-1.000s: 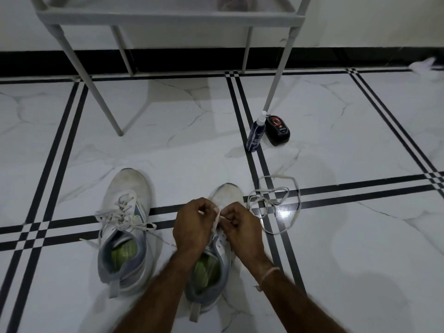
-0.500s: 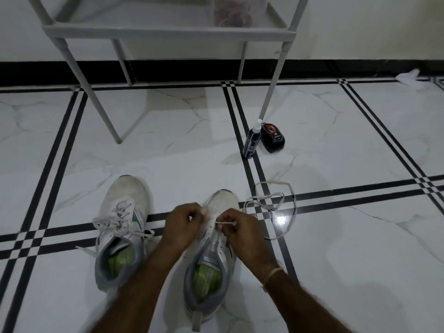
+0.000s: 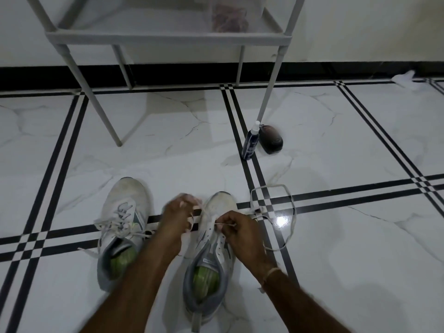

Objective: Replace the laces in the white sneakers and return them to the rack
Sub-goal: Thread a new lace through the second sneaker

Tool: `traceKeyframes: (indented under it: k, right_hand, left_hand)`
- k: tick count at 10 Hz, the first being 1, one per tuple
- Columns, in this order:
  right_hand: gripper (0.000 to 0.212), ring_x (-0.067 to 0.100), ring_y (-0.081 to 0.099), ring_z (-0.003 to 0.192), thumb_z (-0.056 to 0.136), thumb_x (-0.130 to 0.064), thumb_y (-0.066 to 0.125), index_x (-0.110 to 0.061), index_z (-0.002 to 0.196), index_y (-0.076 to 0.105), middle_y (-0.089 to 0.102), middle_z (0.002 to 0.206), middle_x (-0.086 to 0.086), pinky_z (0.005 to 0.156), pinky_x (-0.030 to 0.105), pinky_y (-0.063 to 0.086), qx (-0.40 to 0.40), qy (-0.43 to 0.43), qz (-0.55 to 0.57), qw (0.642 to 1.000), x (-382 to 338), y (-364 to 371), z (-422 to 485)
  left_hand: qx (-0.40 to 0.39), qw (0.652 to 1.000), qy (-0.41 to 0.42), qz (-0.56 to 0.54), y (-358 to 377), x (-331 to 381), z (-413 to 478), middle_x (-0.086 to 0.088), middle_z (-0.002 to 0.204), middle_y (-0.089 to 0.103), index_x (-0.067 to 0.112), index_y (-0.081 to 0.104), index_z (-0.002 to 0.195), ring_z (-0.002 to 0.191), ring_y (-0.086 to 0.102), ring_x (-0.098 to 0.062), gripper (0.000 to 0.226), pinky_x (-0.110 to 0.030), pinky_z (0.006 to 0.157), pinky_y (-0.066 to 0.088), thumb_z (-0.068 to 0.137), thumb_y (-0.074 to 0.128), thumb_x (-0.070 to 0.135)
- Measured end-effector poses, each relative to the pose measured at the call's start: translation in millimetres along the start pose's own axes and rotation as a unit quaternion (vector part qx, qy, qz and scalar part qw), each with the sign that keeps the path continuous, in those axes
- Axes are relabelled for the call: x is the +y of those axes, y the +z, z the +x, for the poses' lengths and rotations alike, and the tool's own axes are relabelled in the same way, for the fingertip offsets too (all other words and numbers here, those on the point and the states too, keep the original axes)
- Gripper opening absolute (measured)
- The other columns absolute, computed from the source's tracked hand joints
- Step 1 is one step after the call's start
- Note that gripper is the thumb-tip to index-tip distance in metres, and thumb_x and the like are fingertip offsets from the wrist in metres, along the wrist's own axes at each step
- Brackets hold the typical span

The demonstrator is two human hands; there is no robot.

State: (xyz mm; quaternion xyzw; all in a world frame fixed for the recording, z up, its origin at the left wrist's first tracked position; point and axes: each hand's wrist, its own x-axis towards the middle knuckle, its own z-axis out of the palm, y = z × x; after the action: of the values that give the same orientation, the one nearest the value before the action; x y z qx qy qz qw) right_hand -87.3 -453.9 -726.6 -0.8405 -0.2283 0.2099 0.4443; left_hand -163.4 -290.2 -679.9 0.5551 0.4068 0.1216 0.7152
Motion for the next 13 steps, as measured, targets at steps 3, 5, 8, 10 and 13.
traceKeyframes:
  k: [3, 5, 8, 10, 13]
  right_hand:
    - [0.012, 0.003, 0.068, 0.082, 0.09, -0.016, 0.072, -0.028, 0.089, 0.075, 0.073, 0.083, -0.016, 0.078, 0.034, 0.059, 0.016, -0.001, -0.021, 1.0, 1.6, 3.9, -0.1]
    - [0.011, 0.004, 0.069, 0.079, 0.089, -0.015, 0.074, -0.026, 0.087, 0.077, 0.074, 0.082, -0.015, 0.076, 0.035, 0.06, 0.019, -0.003, 0.009, 1.0, 0.6, 1.5, -1.0]
    - [0.007, 0.001, 0.064, 0.093, 0.085, -0.03, 0.079, -0.036, 0.089, 0.077, 0.073, 0.087, -0.018, 0.084, 0.026, 0.054, 0.006, -0.073, -0.092, 0.993, -24.2, -54.1, 14.1]
    - [0.005, 0.012, 0.068, 0.073, 0.094, -0.017, 0.068, -0.018, 0.09, 0.069, 0.072, 0.081, 0.0, 0.071, 0.034, 0.057, -0.063, -0.092, 0.049, 0.992, -58.2, -63.9, 24.9]
    - [0.031, 0.012, 0.05, 0.113, 0.084, -0.027, 0.08, -0.021, 0.112, 0.07, 0.058, 0.121, -0.002, 0.094, 0.029, 0.047, -0.099, -0.146, -0.207, 0.962, 1.3, -43.1, 2.6]
  left_hand:
    - [-0.016, 0.837, 0.155, 0.524, -5.8, -10.7, -3.5, 0.011, 0.083, 0.064, 0.032, 0.064, 0.09, 0.077, 0.061, -0.009, 0.023, -0.024, 0.058, 0.035, 0.089, 0.063, 0.055]
    - [0.086, 0.985, -0.06, -0.137, -19.3, 4.0, 2.7, 0.006, 0.069, 0.058, 0.018, 0.056, 0.074, 0.055, 0.044, -0.007, 0.03, -0.018, 0.041, 0.028, 0.103, 0.047, 0.022]
    - [0.211, 0.845, 0.215, 0.443, -27.6, -6.1, -13.4, -0.01, 0.11, 0.064, 0.015, 0.062, 0.106, 0.107, 0.057, -0.033, 0.019, -0.048, 0.083, 0.049, 0.095, 0.062, 0.03]
    - [-0.162, 0.882, 0.214, 0.388, 25.9, -7.2, -29.6, 0.007, 0.129, 0.065, 0.03, 0.063, 0.128, 0.122, 0.056, -0.014, 0.044, -0.04, 0.105, 0.046, 0.091, 0.053, 0.054]
    - [-0.097, 0.918, 0.198, 0.329, 9.3, -46.6, -28.1, 0.012, 0.113, 0.061, 0.03, 0.066, 0.113, 0.109, 0.058, -0.009, 0.024, -0.037, 0.101, 0.049, 0.089, 0.068, 0.03]
